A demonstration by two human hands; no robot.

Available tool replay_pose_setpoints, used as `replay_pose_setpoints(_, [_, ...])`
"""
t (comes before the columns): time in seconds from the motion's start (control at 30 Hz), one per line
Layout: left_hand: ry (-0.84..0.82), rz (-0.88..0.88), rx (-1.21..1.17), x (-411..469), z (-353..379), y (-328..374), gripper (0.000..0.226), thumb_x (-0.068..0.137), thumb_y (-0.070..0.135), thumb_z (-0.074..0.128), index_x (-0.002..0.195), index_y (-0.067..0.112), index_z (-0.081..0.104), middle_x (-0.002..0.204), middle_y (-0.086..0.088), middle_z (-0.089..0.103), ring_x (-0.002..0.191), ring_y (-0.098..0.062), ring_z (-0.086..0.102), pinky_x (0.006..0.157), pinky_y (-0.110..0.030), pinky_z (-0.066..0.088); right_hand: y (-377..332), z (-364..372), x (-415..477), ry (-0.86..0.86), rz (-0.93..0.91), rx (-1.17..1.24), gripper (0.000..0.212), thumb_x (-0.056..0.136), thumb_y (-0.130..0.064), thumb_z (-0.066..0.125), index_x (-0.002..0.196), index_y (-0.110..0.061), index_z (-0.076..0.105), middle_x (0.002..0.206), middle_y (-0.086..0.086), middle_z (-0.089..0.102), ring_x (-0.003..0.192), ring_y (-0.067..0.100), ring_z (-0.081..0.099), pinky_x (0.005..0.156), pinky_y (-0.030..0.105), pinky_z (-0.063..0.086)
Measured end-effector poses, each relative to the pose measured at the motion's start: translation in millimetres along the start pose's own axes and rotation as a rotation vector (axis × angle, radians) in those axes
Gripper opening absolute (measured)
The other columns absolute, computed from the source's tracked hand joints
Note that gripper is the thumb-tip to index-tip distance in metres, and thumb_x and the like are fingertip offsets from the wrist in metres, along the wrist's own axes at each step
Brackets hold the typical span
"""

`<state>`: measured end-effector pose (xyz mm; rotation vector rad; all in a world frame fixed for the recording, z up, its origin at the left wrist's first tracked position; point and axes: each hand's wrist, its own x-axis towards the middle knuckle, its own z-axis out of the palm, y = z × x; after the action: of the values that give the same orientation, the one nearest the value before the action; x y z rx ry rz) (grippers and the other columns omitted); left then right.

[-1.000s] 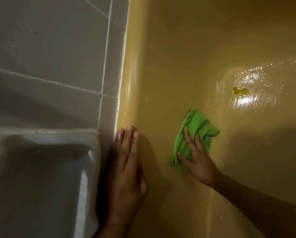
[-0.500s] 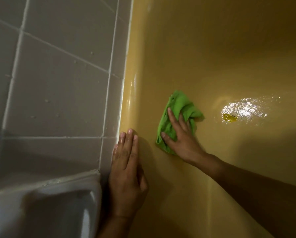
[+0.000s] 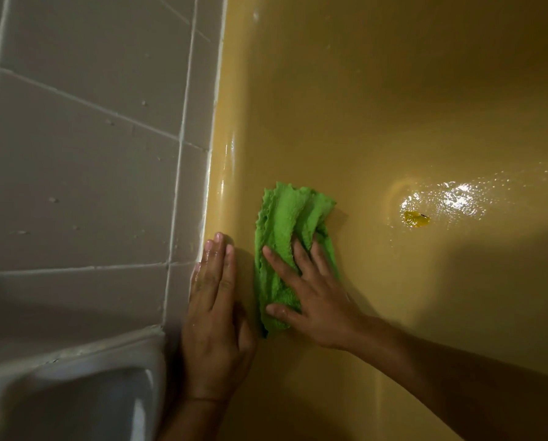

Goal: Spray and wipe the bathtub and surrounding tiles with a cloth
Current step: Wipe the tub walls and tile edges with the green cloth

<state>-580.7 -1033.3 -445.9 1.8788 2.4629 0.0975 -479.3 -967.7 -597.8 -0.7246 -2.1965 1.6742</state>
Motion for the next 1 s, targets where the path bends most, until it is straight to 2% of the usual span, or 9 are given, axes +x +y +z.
replay_pose_setpoints(0.13, [0.004,0.009,0.027,4.5,-0.1,2.4,0.077,0.080,0.004,0.036,0.157,0.001,0.031,0.169,-0.008,0.023,0.157,-0.024,0.016,0.123,-0.054,0.024,30.4,14.7,-11.9,-0.062,0.118,0.073,0.083,0.084,-0.081,0.033,0.142,-0.067,-0.025,0.152,-0.013,-0.040,0.145,0.033,-0.034,0.123,0.059,0.002])
replay_pose_setpoints(0.23, [0.001,0.004,0.037,6.8,0.4,3.1,0.076,0.081,0.004,0.037,0.157,0.001,0.031,0.169,-0.007,0.023,0.157,-0.024,0.016,0.121,-0.058,0.027,52.5,15.3,-11.0,-0.045,0.202,0.123,0.085,0.083,-0.080,0.036,0.142,-0.067,-0.023,0.150,-0.016,-0.041,0.149,0.034,-0.027,0.123,0.059,0.006])
replay_pose_setpoints(0.3, [-0.006,-0.001,0.048,9.2,0.9,3.1,0.076,0.081,0.003,0.038,0.157,0.002,0.031,0.169,-0.007,0.023,0.157,-0.025,0.016,0.120,-0.060,0.030,63.8,12.2,-5.0,-0.014,0.272,0.174,0.086,0.082,-0.079,0.038,0.143,-0.067,-0.022,0.154,-0.012,-0.037,0.151,0.035,-0.020,0.123,0.060,0.008])
replay_pose_setpoints(0.43, [-0.013,0.002,0.048,11.0,0.3,2.7,0.079,0.079,0.001,0.041,0.157,0.003,0.031,0.169,-0.007,0.022,0.157,-0.026,0.015,0.117,-0.064,0.033,82.1,-0.4,15.2,0.093,0.360,0.281,0.087,0.081,-0.078,0.037,0.149,-0.062,-0.016,0.166,-0.005,-0.023,0.154,0.032,-0.014,0.123,0.061,0.009])
replay_pose_setpoints(0.6, [-0.018,-0.003,0.047,14.4,-0.3,2.9,0.079,0.079,0.002,0.042,0.157,0.003,0.031,0.169,-0.006,0.021,0.158,-0.027,0.015,0.119,-0.062,0.031,81.3,-34.2,55.8,0.180,0.436,0.378,0.086,0.079,-0.079,0.036,0.149,-0.064,-0.011,0.169,-0.002,-0.016,0.155,0.030,-0.014,0.124,0.059,0.007])
replay_pose_setpoints(0.77, [-0.023,-0.002,0.041,18.9,-1.3,3.3,0.079,0.079,0.005,0.040,0.158,0.003,0.030,0.170,-0.005,0.020,0.157,-0.027,0.015,0.123,-0.054,0.023,48.6,-72.1,93.7,0.239,0.350,0.379,0.085,0.079,-0.078,0.034,0.151,-0.061,-0.008,0.168,-0.003,-0.018,0.156,0.022,-0.009,0.125,0.057,0.010])
replay_pose_setpoints(0.9, [-0.023,-0.004,0.039,21.9,-2.5,4.7,0.080,0.078,0.001,0.042,0.157,0.003,0.031,0.169,-0.007,0.021,0.157,-0.028,0.016,0.122,-0.057,0.026,8.5,-93.9,112.9,0.252,0.217,0.312,0.081,0.085,-0.077,0.035,0.151,-0.061,-0.011,0.168,-0.002,-0.021,0.154,0.034,-0.015,0.122,0.063,0.004])
replay_pose_setpoints(1.0, [-0.017,-0.003,0.044,25.0,-2.4,4.3,0.080,0.078,-0.004,0.046,0.157,0.002,0.031,0.169,-0.008,0.021,0.157,-0.028,0.016,0.122,-0.058,0.027,-14.2,-102.3,113.2,0.237,0.094,0.242,0.079,0.094,-0.069,0.043,0.152,-0.059,-0.010,0.168,-0.001,-0.019,0.151,0.038,-0.020,0.120,0.061,0.001])
